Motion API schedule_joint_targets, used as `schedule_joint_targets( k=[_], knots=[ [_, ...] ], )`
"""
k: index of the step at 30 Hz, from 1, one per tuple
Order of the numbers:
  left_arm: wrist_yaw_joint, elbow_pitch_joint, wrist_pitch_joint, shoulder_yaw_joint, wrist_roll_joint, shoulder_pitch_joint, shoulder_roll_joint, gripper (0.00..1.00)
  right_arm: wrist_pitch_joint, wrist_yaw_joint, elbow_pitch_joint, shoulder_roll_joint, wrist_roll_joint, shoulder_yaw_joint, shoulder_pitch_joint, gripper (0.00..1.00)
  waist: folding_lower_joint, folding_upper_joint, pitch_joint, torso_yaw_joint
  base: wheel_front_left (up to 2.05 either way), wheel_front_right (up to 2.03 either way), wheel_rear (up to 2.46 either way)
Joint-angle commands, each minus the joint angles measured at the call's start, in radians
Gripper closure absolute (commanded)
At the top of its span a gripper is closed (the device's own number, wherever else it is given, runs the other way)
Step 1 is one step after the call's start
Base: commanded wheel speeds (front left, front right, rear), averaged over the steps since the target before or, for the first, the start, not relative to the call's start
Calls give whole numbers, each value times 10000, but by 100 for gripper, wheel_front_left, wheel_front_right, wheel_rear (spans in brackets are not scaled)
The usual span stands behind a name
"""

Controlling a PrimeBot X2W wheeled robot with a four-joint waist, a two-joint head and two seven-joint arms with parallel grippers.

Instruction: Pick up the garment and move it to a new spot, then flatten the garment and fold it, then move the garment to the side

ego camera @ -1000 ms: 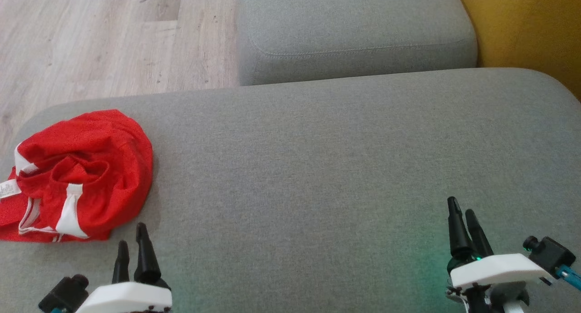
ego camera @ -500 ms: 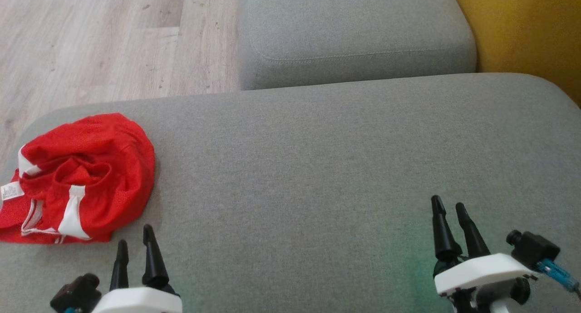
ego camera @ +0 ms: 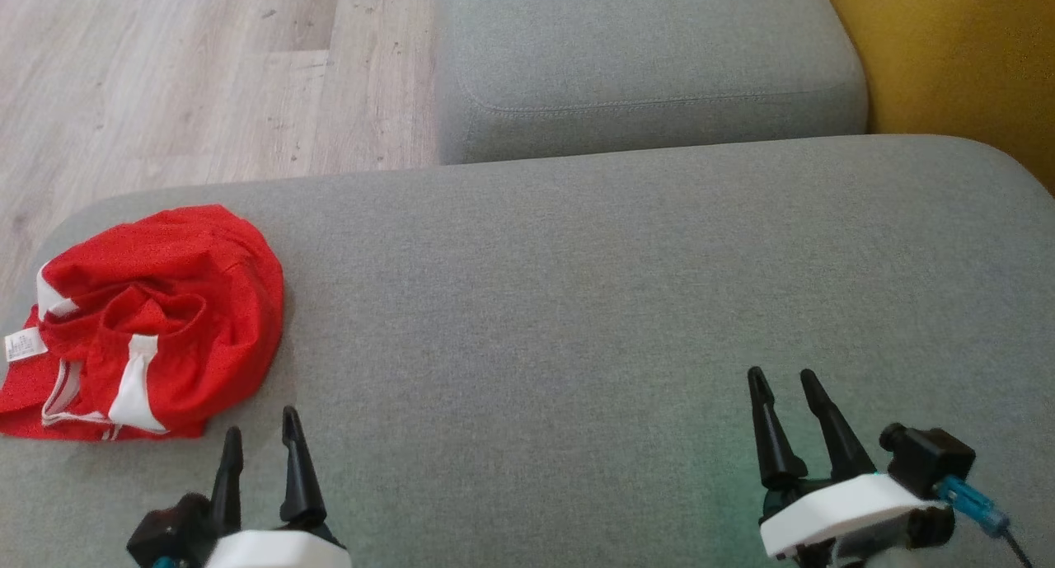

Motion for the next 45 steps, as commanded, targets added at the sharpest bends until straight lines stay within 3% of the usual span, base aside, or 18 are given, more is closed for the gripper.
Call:
schedule_joint_targets(
  k=[1,35,45],
  knots=[
    [106,-400,-143,113,383,-299,115,0,-172,-5,-405,-80,-383,241,-329,0,-1,-1,5,14,0,0,0],
    [574,-516,-1111,-230,4402,56,291,0,-1145,-7,-11,-94,-3983,327,-118,0,-1,-1,-274,26,0,0,0],
    [522,-505,-1113,-100,4370,57,232,0,-1148,-7,16,-93,-3929,292,-130,0,-1,-1,-270,26,0,0,0]
  ],
)
